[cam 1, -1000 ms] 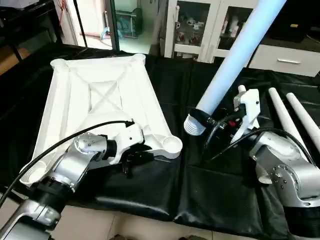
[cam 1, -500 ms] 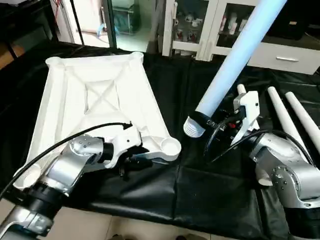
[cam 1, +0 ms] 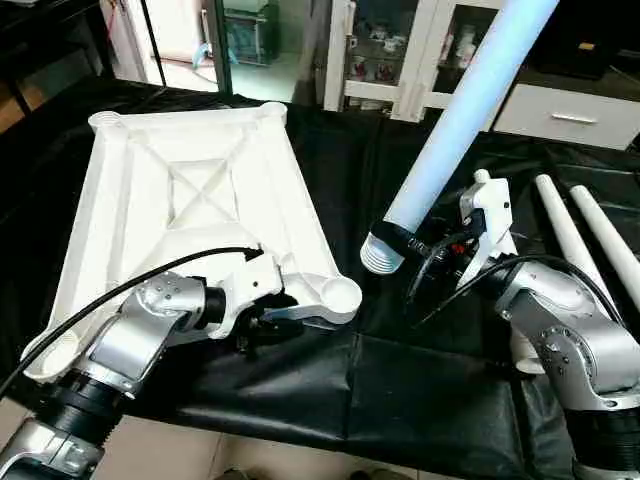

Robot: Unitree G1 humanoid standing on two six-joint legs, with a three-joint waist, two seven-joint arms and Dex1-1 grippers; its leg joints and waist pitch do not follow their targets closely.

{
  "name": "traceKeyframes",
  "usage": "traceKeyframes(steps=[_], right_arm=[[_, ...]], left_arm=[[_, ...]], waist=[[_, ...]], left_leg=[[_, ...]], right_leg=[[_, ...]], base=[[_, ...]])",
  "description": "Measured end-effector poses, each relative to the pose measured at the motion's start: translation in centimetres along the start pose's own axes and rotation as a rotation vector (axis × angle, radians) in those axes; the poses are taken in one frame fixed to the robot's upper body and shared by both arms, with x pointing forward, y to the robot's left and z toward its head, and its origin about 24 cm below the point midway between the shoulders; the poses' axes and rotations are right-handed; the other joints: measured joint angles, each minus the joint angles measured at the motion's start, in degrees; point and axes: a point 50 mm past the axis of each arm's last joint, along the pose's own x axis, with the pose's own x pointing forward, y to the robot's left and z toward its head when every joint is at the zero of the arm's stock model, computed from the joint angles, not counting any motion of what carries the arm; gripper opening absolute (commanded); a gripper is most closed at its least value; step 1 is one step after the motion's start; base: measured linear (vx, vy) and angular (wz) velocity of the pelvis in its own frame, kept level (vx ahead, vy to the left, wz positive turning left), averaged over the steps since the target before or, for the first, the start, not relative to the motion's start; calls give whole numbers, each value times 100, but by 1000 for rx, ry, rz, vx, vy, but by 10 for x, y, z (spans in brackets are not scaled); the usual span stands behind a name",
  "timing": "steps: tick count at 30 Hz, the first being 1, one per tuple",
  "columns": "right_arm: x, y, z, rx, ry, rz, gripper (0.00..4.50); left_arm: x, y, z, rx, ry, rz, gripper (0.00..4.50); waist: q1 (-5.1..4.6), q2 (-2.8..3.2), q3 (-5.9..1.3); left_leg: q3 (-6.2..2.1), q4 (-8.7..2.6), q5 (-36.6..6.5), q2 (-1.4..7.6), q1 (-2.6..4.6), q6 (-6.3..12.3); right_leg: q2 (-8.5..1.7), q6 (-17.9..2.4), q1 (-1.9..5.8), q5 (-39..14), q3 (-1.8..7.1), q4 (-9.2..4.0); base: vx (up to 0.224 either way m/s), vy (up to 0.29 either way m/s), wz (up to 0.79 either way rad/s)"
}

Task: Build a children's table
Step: Pick table leg

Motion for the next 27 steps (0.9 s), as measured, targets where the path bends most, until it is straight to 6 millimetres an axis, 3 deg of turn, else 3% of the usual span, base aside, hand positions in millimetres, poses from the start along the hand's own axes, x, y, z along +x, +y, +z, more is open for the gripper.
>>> traceKeyframes(steps=[8, 18, 27], right_arm=[[2, 2, -1, 17, -11, 8, 189], [8, 4, -1, 109, -26, 77, 189], [6, 4, -2, 122, -16, 108, 189]], left_arm=[[-5, -1, -3, 10, 20, 5, 88], [-5, -1, 0, 93, 18, 41, 5], [5, -5, 3, 166, 7, 26, 1]], waist=[[3, -3, 0], [41, -63, -14], [152, -72, -22]], left_leg=[[0, -2, 0, 0, 1, 0], [1, -1, 1, 1, 9, -1], [5, 0, 4, 1, 14, -5]], right_leg=[[2, -6, -2, 1, 0, -1], [1, -21, 1, 10, -1, 1], [0, -26, 6, 13, 0, 1]], base=[[0, 0, 0], [0, 0, 0], [0, 0, 0]])
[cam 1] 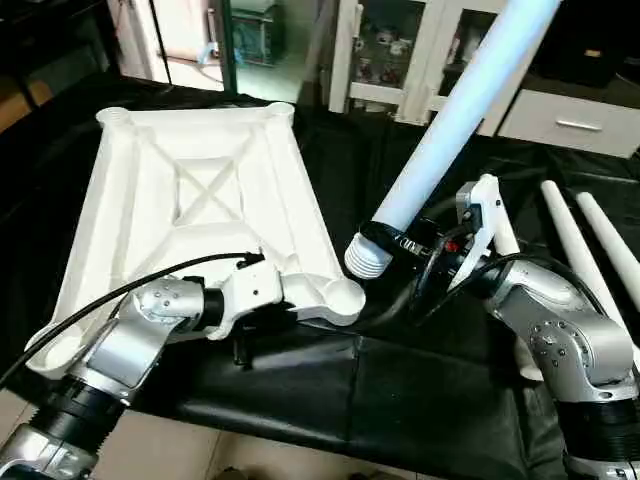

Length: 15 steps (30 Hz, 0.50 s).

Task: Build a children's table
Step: Pick table leg, then insert table leg to table base

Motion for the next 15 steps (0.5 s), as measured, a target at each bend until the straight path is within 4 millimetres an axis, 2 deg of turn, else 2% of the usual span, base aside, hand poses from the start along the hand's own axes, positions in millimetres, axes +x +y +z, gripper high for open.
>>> traceKeyframes(steps=[5, 11, 15], right_arm=[[-5, -2, -5, 17, 57, 4, 189], [-5, -1, -25, 41, 161, 35, 189], [-2, -2, -37, 59, 199, 44, 189]], left_arm=[[5, -3, 4, 9, -18, -14, 1], [10, -1, 5, 14, -20, -20, 1], [11, -1, 5, 8, -20, -26, 1]], waist=[[51, 2, -6], [139, 3, -8], [148, 2, -8]], left_leg=[[7, 0, 0, 0, 0, 1], [16, 1, 0, 0, 12, 1], [18, 0, 0, 0, 31, 1]], right_leg=[[-4, -4, 3, -4, 0, 0], [-8, -5, 10, -6, 1, 1], [-9, -2, 26, -8, 3, 0]], base=[[0, 0, 0], [0, 0, 0], [0, 0, 0]])
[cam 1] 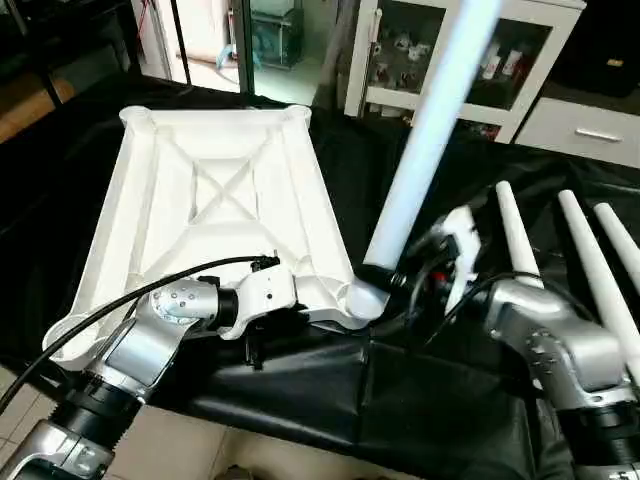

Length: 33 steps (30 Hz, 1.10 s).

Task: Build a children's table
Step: Insert table leg to table base

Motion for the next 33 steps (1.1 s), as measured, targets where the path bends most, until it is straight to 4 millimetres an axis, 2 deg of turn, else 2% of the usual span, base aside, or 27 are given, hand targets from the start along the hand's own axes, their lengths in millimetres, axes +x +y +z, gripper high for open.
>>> traceKeyframes(steps=[5, 15, 33], right_arm=[[11, -2, -2, -19, 19, 17, 189], [23, -10, -1, -60, 31, 18, 189], [34, -13, -4, -60, 13, 32, 189]], left_arm=[[0, 0, 1, -4, 0, -7, 1], [-2, 1, 0, -5, 5, -4, 1], [-5, 3, -5, -28, 17, 6, 1]], waist=[[5, -40, 0], [-16, -66, 2], [-154, -87, 5]], left_leg=[[1, -2, 0, 0, 1, 0], [6, -3, 0, 0, 7, 0], [2, -5, -1, 0, 36, -1]], right_leg=[[0, 2, -1, -2, 1, 1], [-1, 16, -1, -10, 4, 1], [-1, 30, 29, -19, 4, -4]], base=[[0, 0, 0], [0, 0, 0], [0, 0, 0]])
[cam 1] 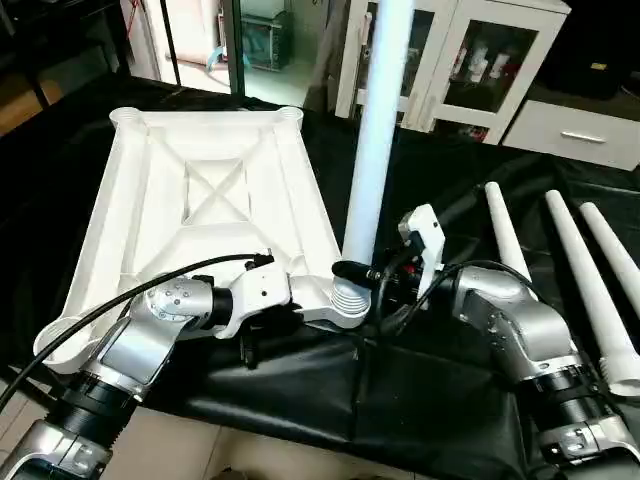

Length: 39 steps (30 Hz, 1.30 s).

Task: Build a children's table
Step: Insert table leg to table base

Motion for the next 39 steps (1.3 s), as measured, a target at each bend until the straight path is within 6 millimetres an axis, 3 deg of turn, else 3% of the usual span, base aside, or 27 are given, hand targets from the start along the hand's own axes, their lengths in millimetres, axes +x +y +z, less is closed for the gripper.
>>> traceKeyframes(steps=[17, 28, 39], right_arm=[[-20, 3, -24, 135, -158, -89, 189], [-26, 12, -32, 38, -200, -118, 189], [-22, 20, -34, -137, -128, -89, 189]], left_arm=[[3, -1, 3, 6, -9, -14, 1], [4, -1, 4, 7, -12, -15, 1], [4, -1, 2, -4, -3, -15, 1]], waist=[[38, 10, 0], [91, 26, -6], [18, -1, -27]], left_leg=[[-1, -34, 0, 0, -2, 0], [1, -65, 0, -1, -1, 0], [3, -133, 0, -5, 12, 0]], right_leg=[[-1, 7, 16, -4, -3, -34], [-1, 23, 25, -16, -3, -58], [0, 25, 56, -18, -10, -136]], base=[[0, 0, 0], [0, 0, 0], [0, 0, 0]])
